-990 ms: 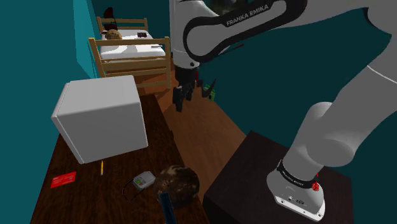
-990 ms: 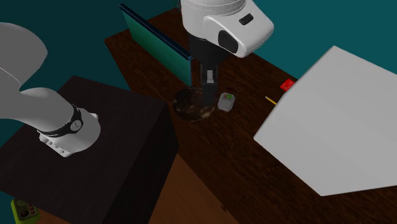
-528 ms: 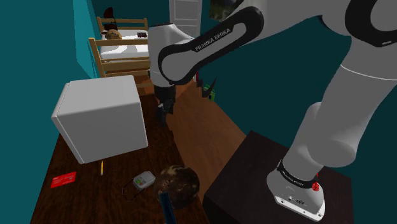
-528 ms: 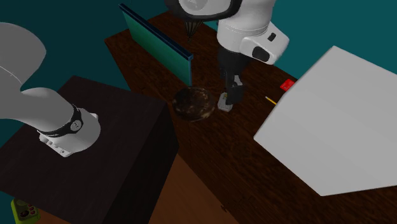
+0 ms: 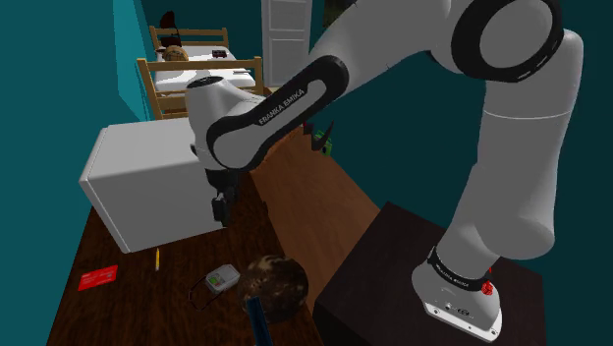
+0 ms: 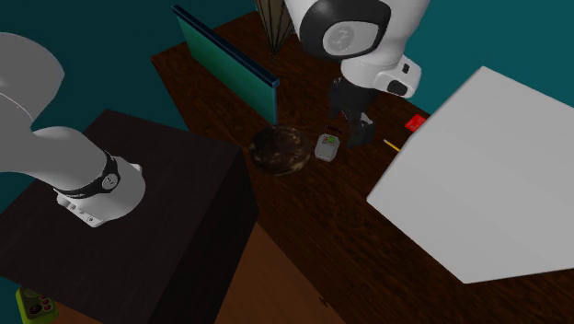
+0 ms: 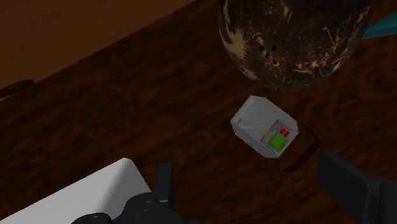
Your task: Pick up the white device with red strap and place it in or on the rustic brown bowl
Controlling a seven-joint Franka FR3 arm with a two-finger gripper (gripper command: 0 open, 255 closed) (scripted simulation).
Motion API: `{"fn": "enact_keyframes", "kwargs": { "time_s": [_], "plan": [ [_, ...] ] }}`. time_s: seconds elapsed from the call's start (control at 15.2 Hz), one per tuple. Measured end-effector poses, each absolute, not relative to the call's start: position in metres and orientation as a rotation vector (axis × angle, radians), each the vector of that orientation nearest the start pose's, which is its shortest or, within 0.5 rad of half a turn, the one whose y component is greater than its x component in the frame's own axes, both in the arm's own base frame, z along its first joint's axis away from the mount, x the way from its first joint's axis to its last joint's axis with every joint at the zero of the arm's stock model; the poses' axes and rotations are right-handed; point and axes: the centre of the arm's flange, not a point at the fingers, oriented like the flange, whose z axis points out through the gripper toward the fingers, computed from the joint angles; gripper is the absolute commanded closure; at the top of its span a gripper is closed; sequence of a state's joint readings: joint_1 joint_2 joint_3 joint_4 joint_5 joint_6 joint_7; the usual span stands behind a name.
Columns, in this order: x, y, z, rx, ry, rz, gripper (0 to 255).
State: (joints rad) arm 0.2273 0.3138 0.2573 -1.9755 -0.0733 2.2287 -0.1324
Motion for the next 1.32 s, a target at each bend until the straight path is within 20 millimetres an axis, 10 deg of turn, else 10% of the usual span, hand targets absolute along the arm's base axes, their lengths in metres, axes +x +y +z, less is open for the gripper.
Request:
{"fn": "enact_keyframes", "kwargs": {
  "time_s": [0.92, 1.32],
  "plan": [
    [0.555, 0.412, 0.178, -2.788, -1.485, 0.166, 0],
    [0.552, 0.422, 0.143, -2.767, -1.53, 0.174, 0]
  ]
}}
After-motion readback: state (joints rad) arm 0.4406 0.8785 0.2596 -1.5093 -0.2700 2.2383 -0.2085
